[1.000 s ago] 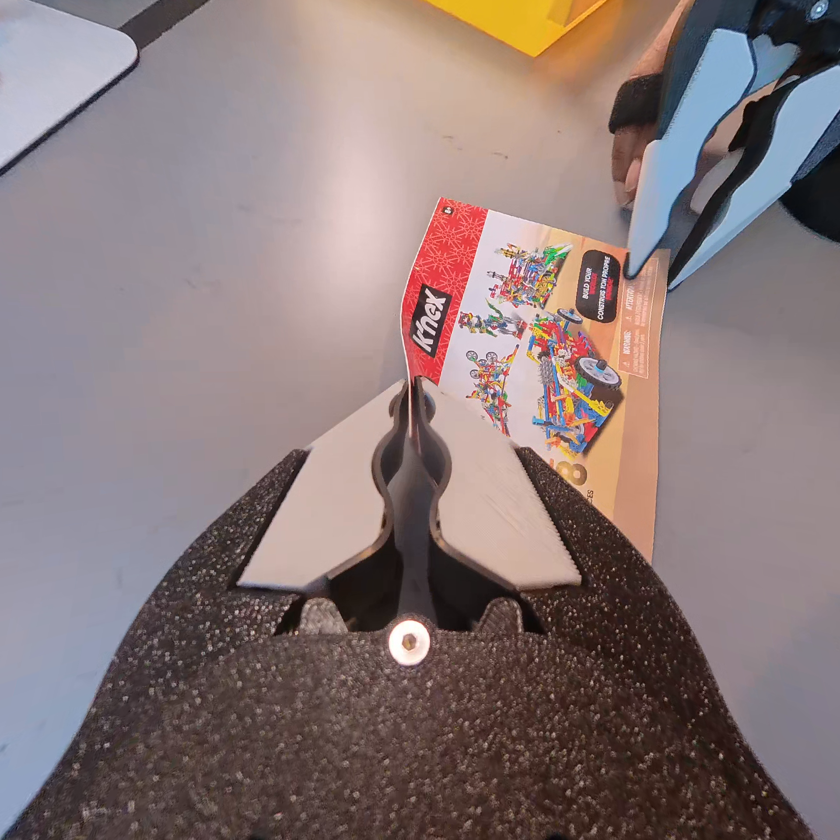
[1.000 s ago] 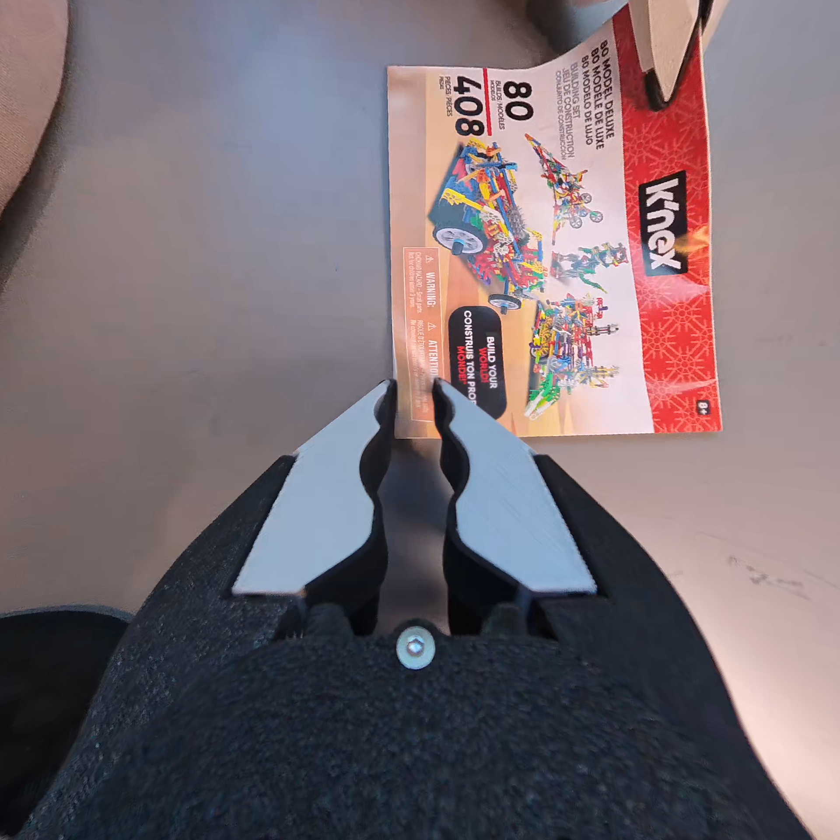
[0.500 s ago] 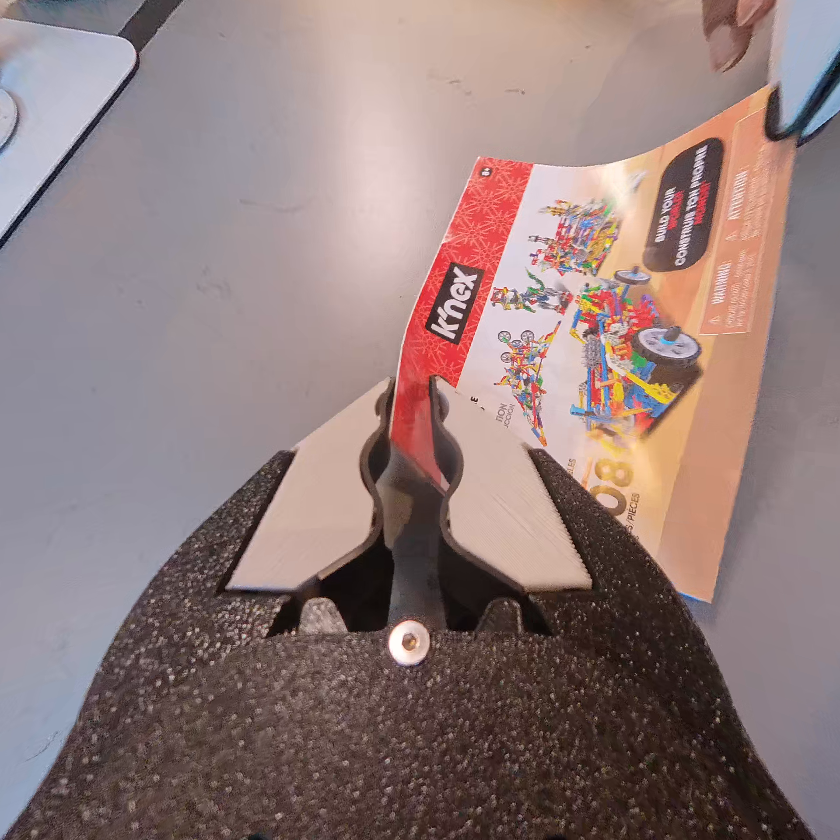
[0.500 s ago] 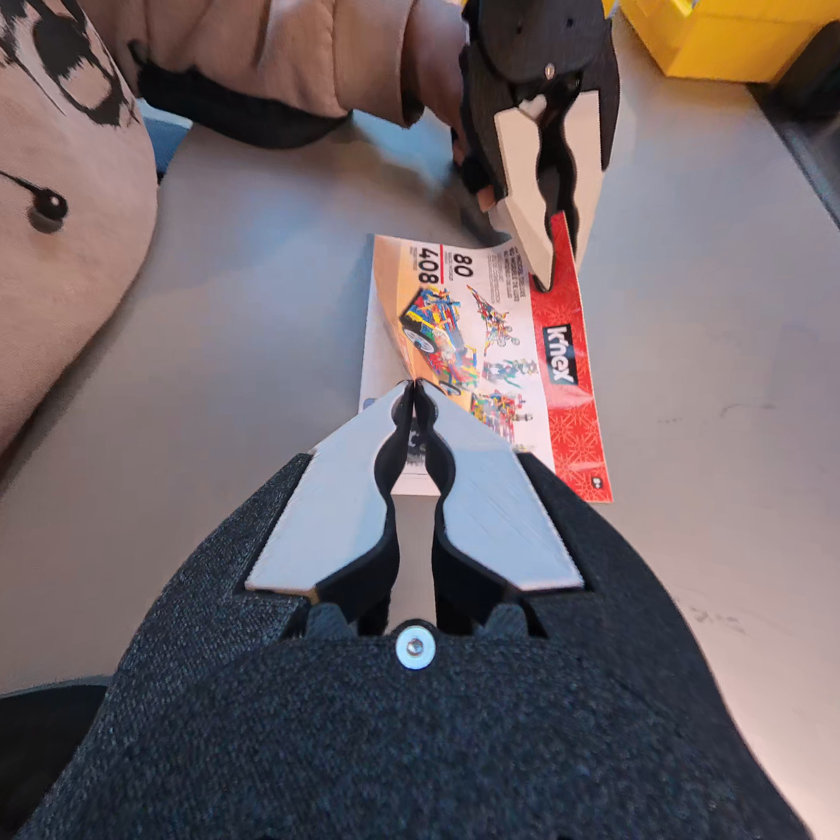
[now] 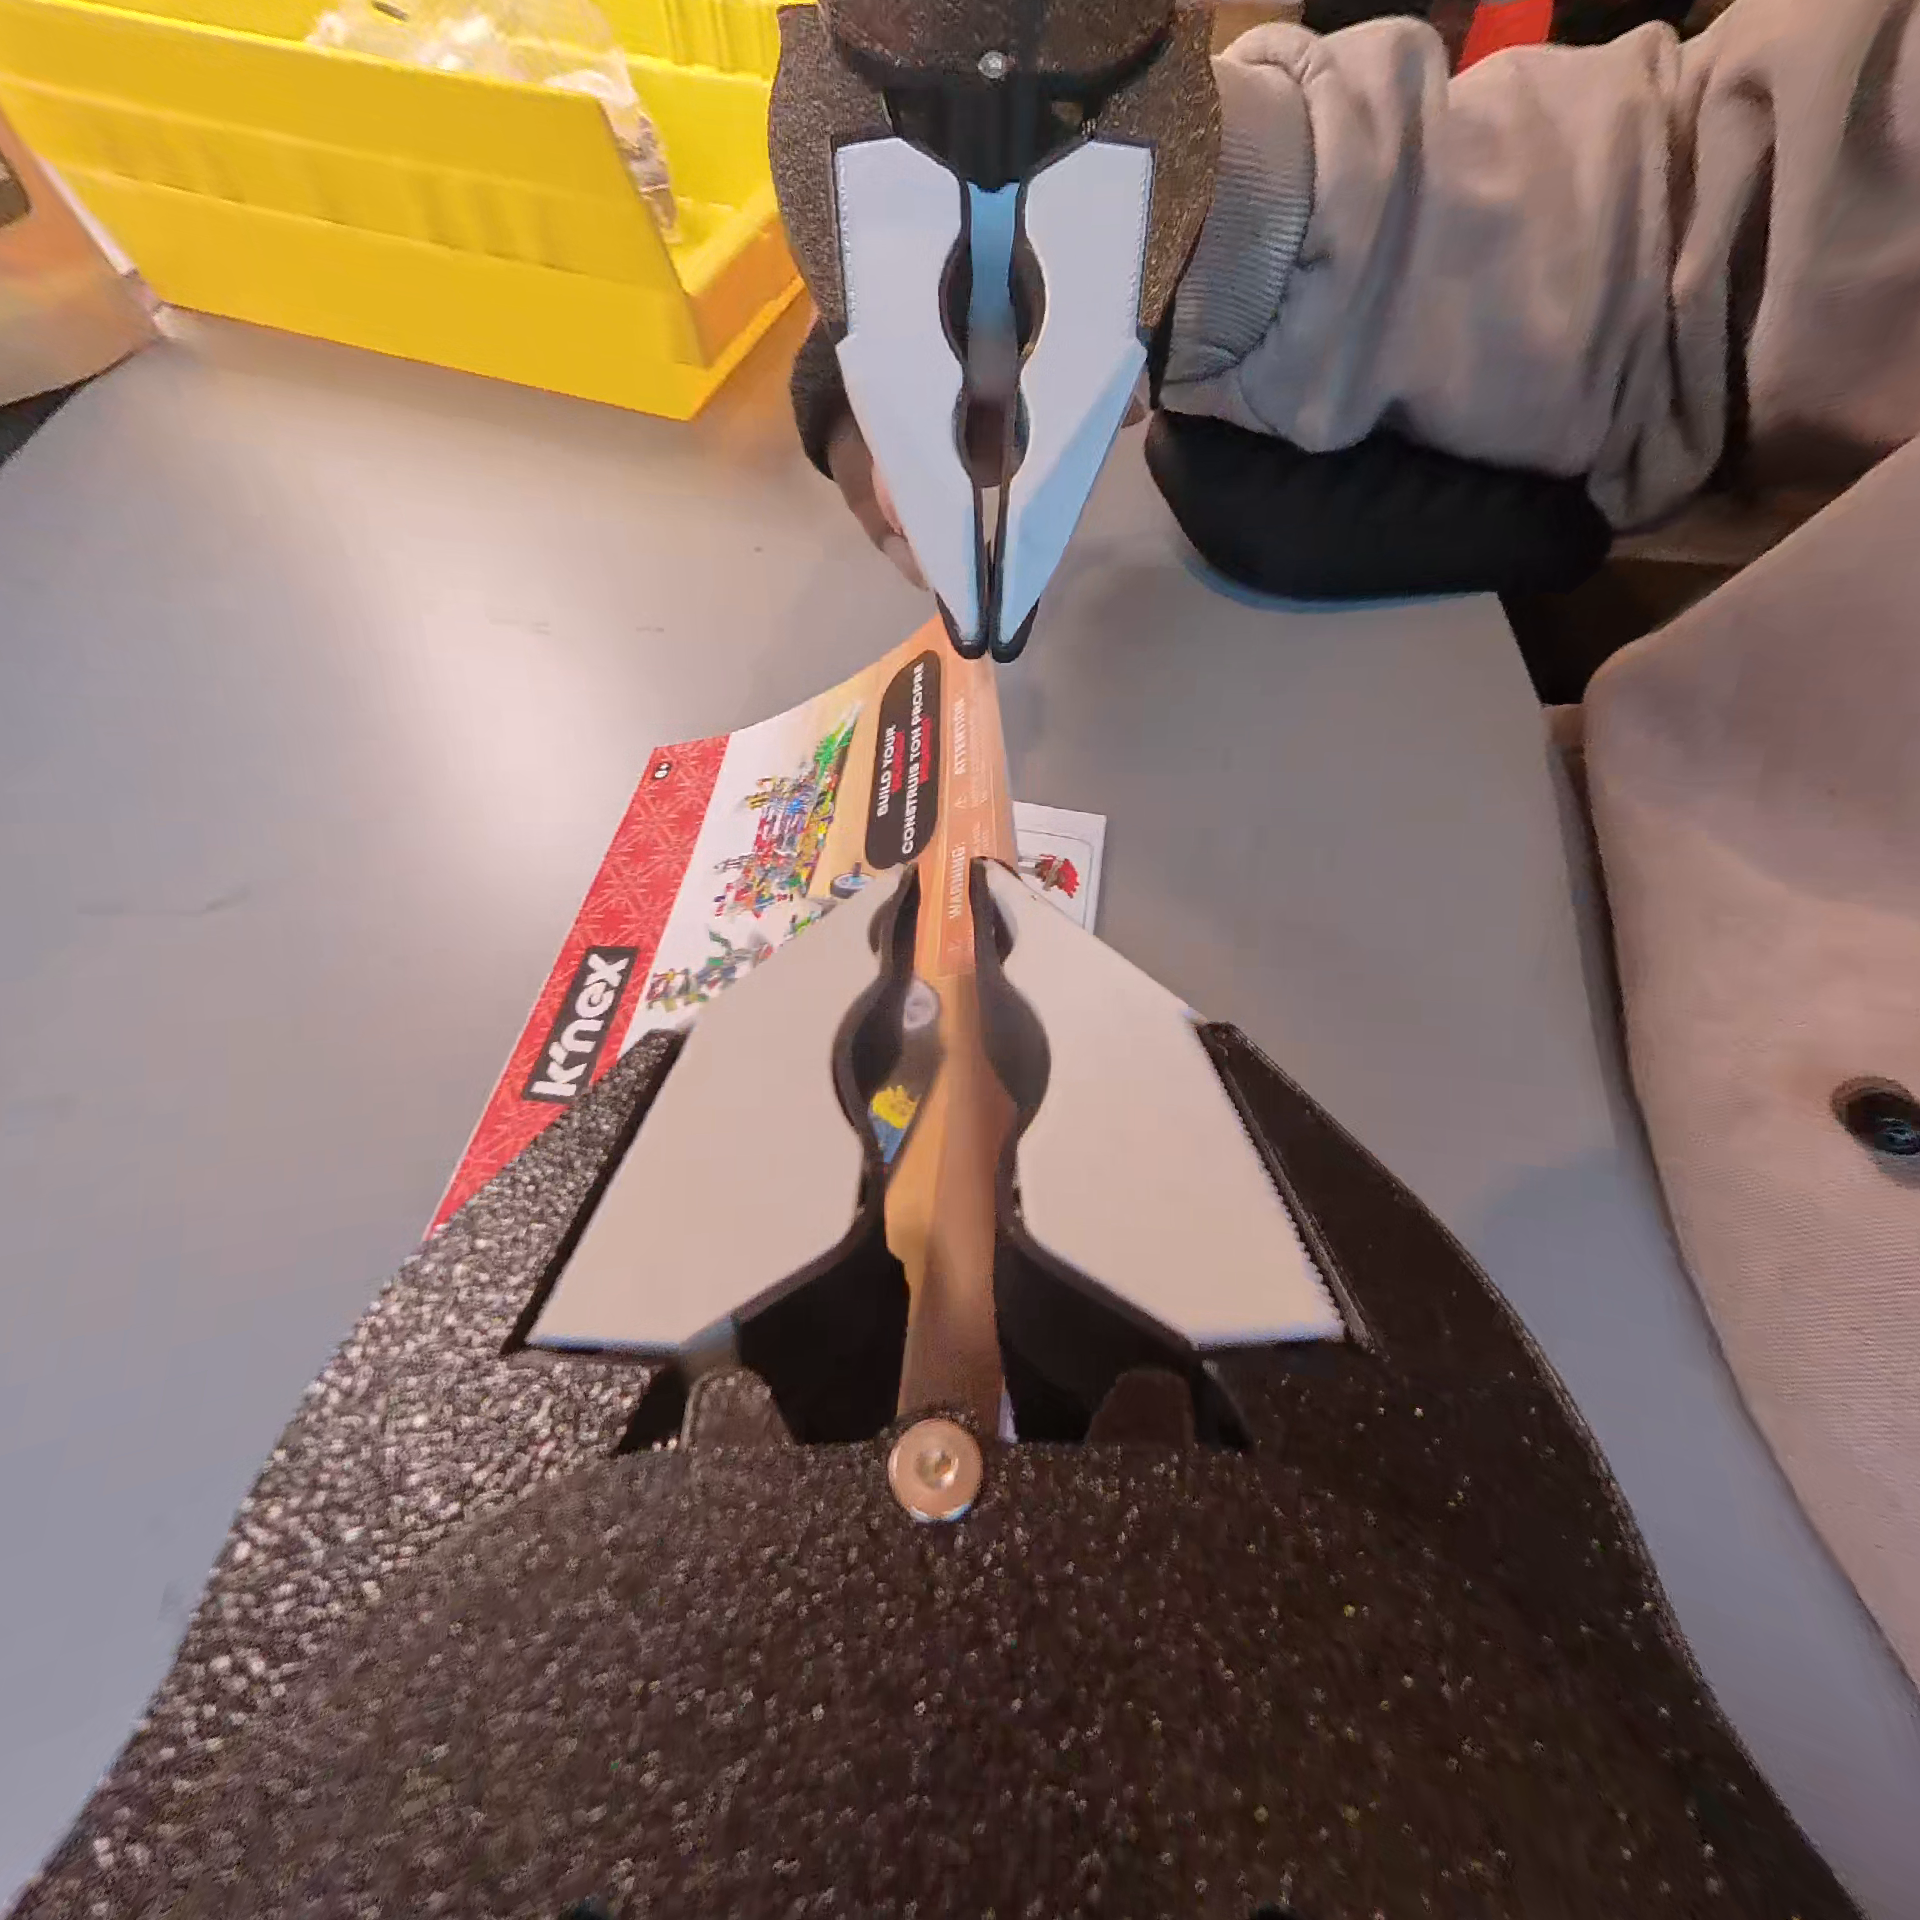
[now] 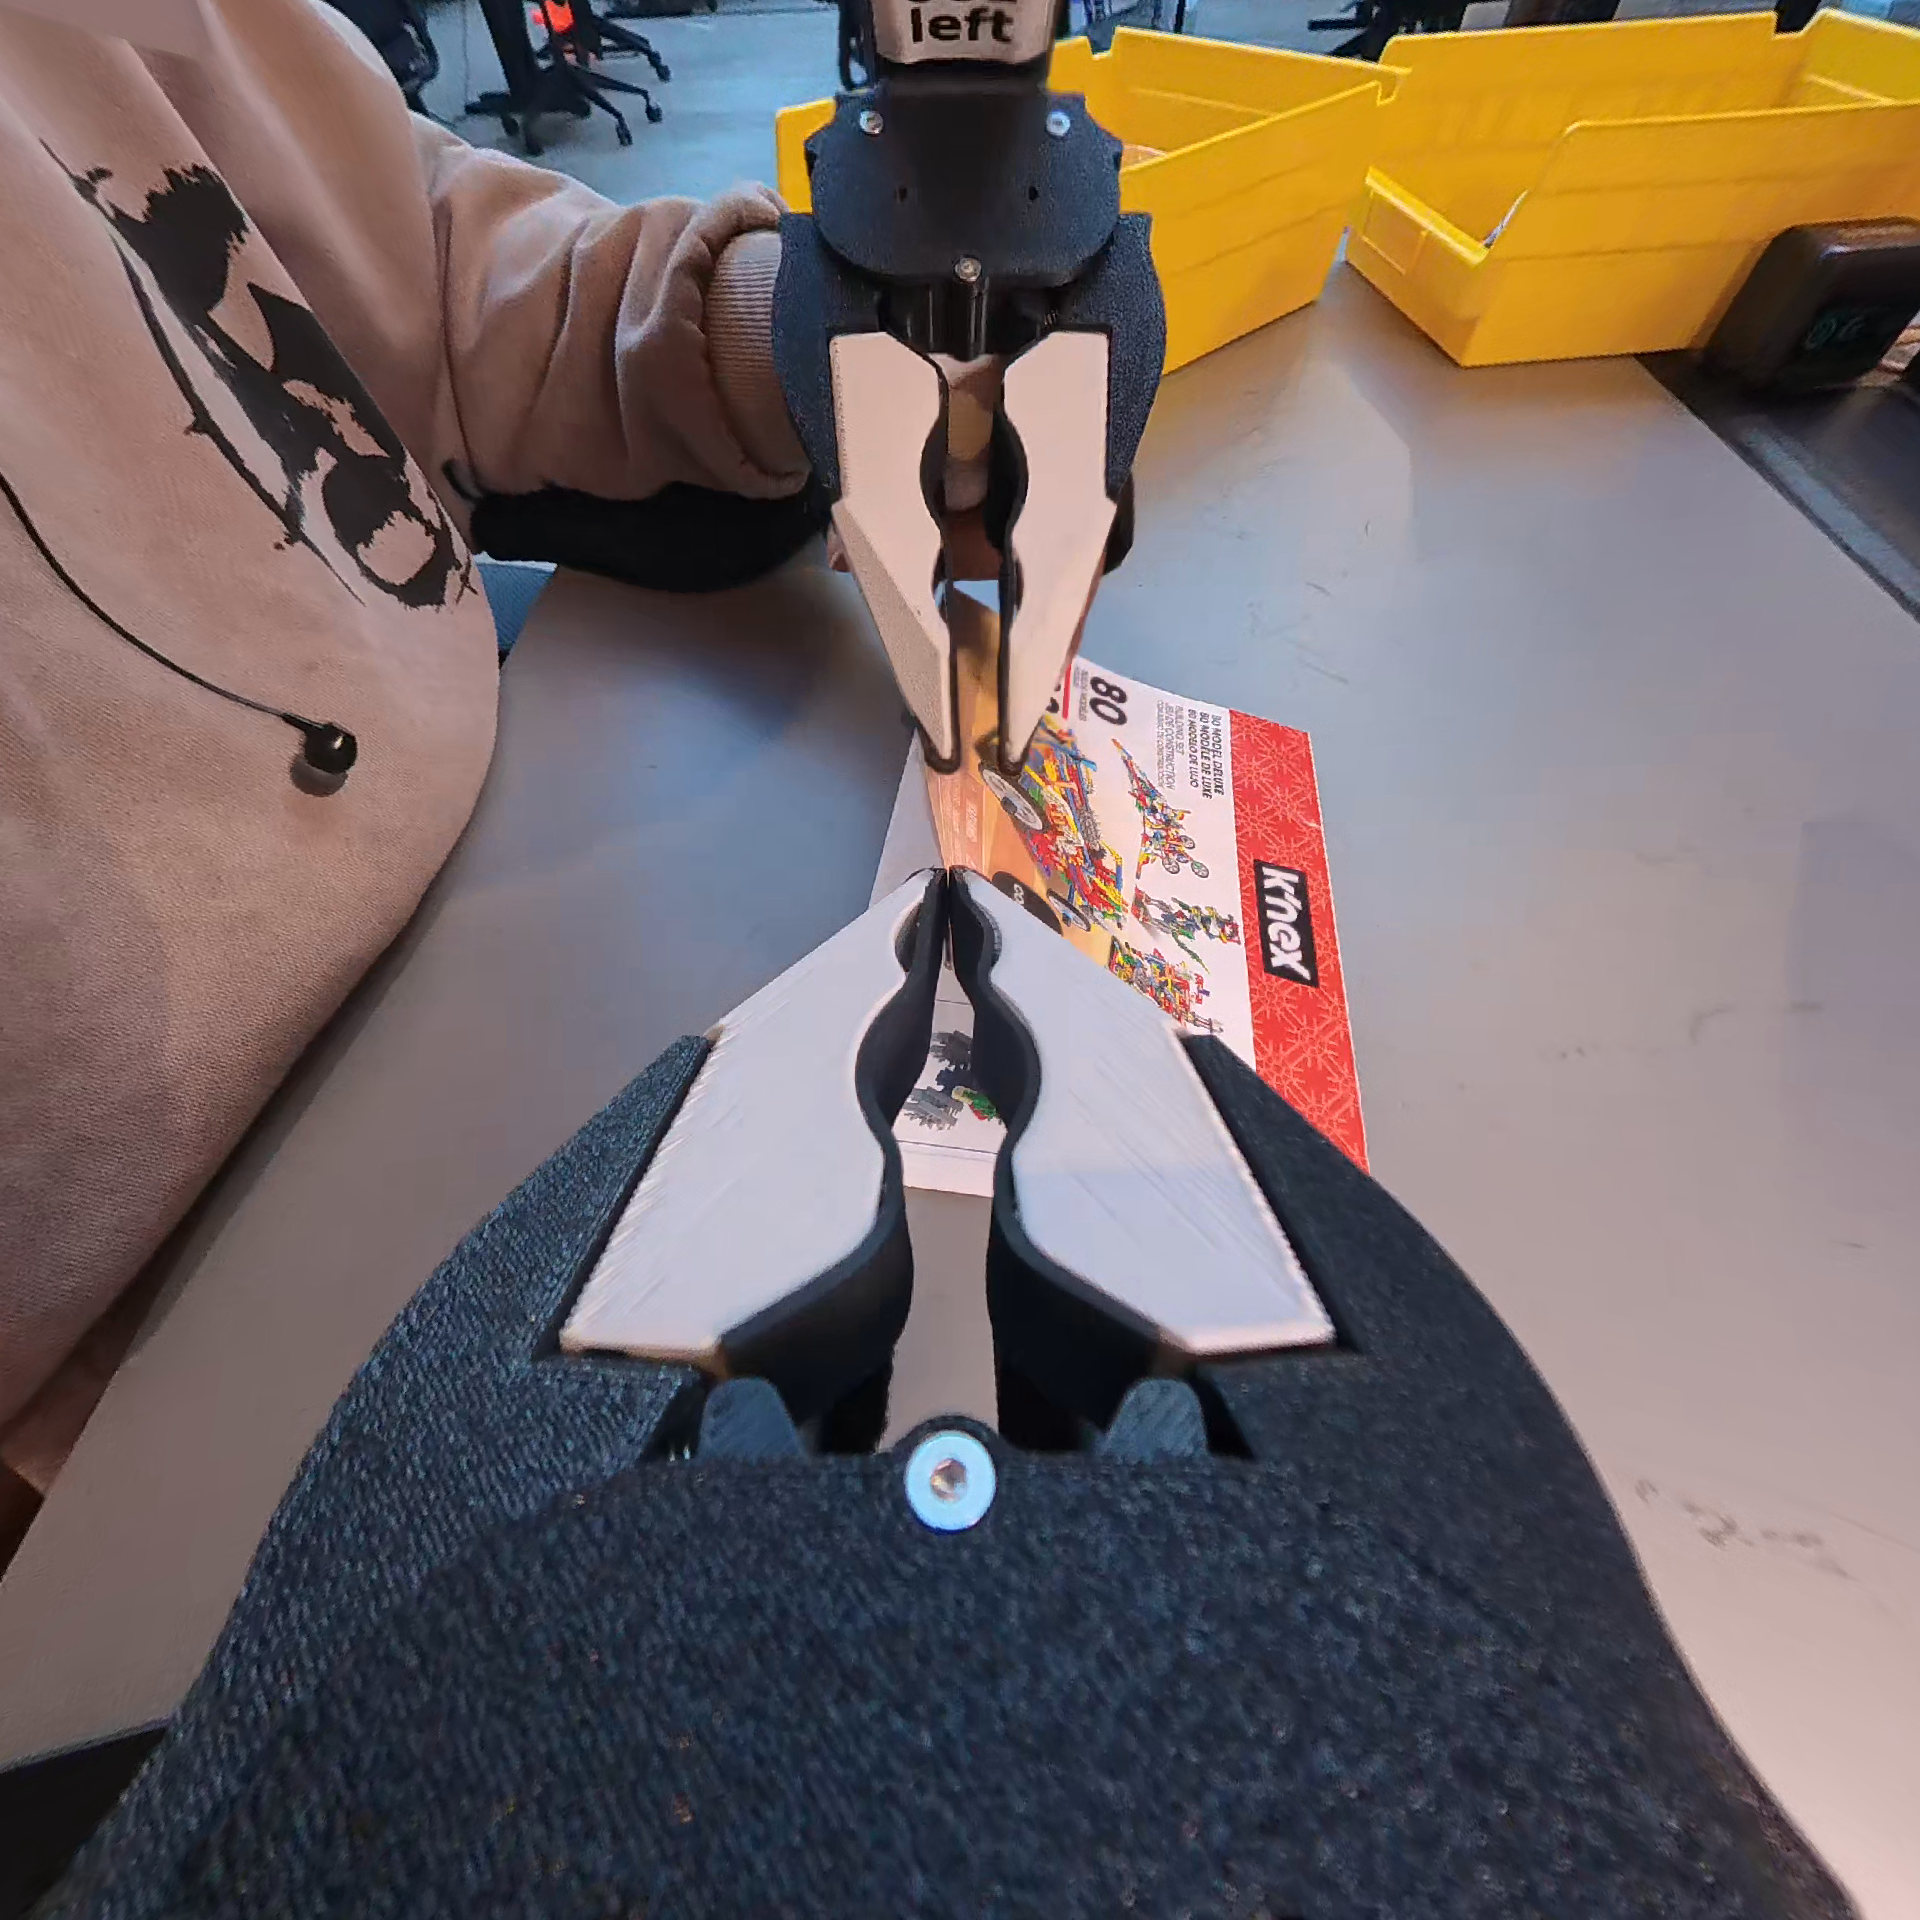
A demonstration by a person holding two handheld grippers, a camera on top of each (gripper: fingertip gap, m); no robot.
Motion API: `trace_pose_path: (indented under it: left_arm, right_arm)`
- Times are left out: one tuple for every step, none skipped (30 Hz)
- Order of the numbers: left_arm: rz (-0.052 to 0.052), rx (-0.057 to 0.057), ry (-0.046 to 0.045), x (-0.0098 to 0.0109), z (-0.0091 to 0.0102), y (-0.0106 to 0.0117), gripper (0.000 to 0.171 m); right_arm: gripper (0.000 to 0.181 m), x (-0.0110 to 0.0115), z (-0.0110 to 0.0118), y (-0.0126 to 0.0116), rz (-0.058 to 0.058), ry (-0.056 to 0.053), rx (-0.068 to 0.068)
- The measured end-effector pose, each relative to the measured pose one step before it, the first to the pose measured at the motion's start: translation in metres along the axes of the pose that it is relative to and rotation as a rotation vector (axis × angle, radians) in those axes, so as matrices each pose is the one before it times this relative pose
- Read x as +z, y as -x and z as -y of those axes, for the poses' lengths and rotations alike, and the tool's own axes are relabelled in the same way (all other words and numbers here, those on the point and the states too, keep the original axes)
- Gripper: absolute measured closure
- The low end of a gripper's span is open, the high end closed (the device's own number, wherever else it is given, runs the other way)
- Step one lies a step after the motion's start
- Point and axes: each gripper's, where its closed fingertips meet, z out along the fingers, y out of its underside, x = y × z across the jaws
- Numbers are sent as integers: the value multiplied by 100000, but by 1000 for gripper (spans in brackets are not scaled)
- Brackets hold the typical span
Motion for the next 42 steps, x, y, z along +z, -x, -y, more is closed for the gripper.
trace_pose_path:
  left_arm:
    - [-1558,-2079,-1206,-54,105,-75,167]
    - [-1121,-1273,-397,-68,-17,2,170]
    - [-1447,-266,689,-76,-177,-115,171]
    - [-2751,58,551,-65,-145,-383,171]
    - [-3019,-614,-1266,-137,160,-432,169]
    - [-1689,-1498,-2785,-173,413,-207,167]
    - [-1166,-1608,-1732,-180,292,-98,165]
    - [315,-351,867,-90,-109,92,165]
    - [1200,1231,2430,-20,-379,183,165]
    - [-40,1182,1860,21,-338,-36,165]
    - [-827,-323,560,42,-143,-100,167]
    - [-388,-936,373,47,-97,-7,168]
    - [642,-242,718,65,-123,121,171]
    - [906,534,1123,64,-157,117,171]
    - [752,504,1203,62,-144,72,171]
    - [615,29,744,59,-56,66,171]
    - [523,-397,299,39,12,94,171]
    - [845,-392,49,0,38,140,171]
    - [999,-228,-129,-33,61,179,171]
    - [1013,-219,-460,-79,103,187,171]
    - [1263,-345,-794,-107,160,242,171]
    - [1356,-161,-704,-122,130,258,171]
    - [1204,125,-426,-111,101,209,171]
    - [901,85,-208,-87,57,154,171]
    - [1457,-73,-215,-72,80,242,171]
    - [1519,-262,-309,-83,76,277,171]
    - [1061,-384,-106,-107,59,254,171]
    - [1747,-119,86,-193,30,395,171]
    - [2404,-155,-532,-332,102,553,171]
    - [2188,-681,-1726,-511,281,592,171]
    - [1190,-1066,-2428,-640,359,527,171]
    - [1293,-1146,-2250,-724,299,567,171]
    - [2889,-756,-2066,-753,197,807,171]
    - [2389,-129,-1594,-714,51,716,171]
    - [-143,159,-639,-572,-178,297,166]
    - [-2421,326,545,-395,-402,-158,154]
    - [-3350,1135,1738,-191,-636,-447,147]
    - [-3121,2171,2653,27,-794,-586,143]
    - [-2178,2522,3281,277,-824,-570,139]
    - [-1512,2320,3665,473,-767,-520,135]
    - [-1078,2175,4020,571,-692,-454,134]
    - [334,2292,4378,557,-642,-192,137]
  right_arm:
    - [181,-7,42,67,210,-118,17]
    - [181,-21,76,65,187,-383,-38]
    - [181,-32,129,9,-35,-700,28]
    - [181,-53,91,30,225,-522,196]
    - [181,-36,21,12,201,-209,203]
    - [181,-32,-15,-16,-29,-161,78]
    - [181,-15,-36,-2,137,-196,158]
    - [181,-7,-32,74,531,-118,264]
    - [181,-13,40,7,122,-486,97]
    - [181,-27,62,6,91,-444,127]
    - [181,-14,19,15,197,-24,62]
    - [181,-10,9,-23,-135,-24,-127]
    - [181,2,-49,11,64,249,-11]
    - [181,8,-65,49,220,217,27]
    - [181,-5,3,20,90,-235,41]
    - [181,-20,44,25,115,-363,106]
    - [181,-29,31,1,-56,-91,-98]
    - [181,-34,25,-58,-501,-64,-246]
    - [181,-18,-7,-48,-339,95,-86]
    - [181,-12,-12,13,134,-20,113]
    - [181,-20,-9,27,215,-165,146]
    - [181,-22,-14,11,87,-131,169]
    - [181,-2,-53,8,113,94,163]
    - [181,-1,-44,-1,31,104,67]
    - [181,-7,33,-64,-469,-312,-56]
    - [180,-14,33,-69,-401,-144,-13]
    - [177,-2,-29,-50,-226,256,187]
    - [173,36,-146,-98,-535,959,225]
    - [175,63,-266,-228,-1437,1645,-303]
    - [181,33,-182,-127,-1164,959,-969]
    - [181,38,-47,29,-248,153,-734]
    - [181,6,5,9,-109,164,-103]
    - [181,-4,24,-31,-226,62,-60]
    - [181,-35,53,-34,-184,-125,8]
    - [181,-24,19,-79,-339,-60,183]
    - [181,-47,18,-141,-611,-135,103]
    - [181,-54,43,-126,-571,-391,63]
    - [181,-70,94,-149,-634,-611,199]
    - [181,-101,159,-206,-966,-910,255]
    - [181,-140,188,-192,-791,-1099,292]
    - [181,-189,233,-253,-1171,-1443,388]
    - [181,-234,273,-367,-1765,-1620,620]
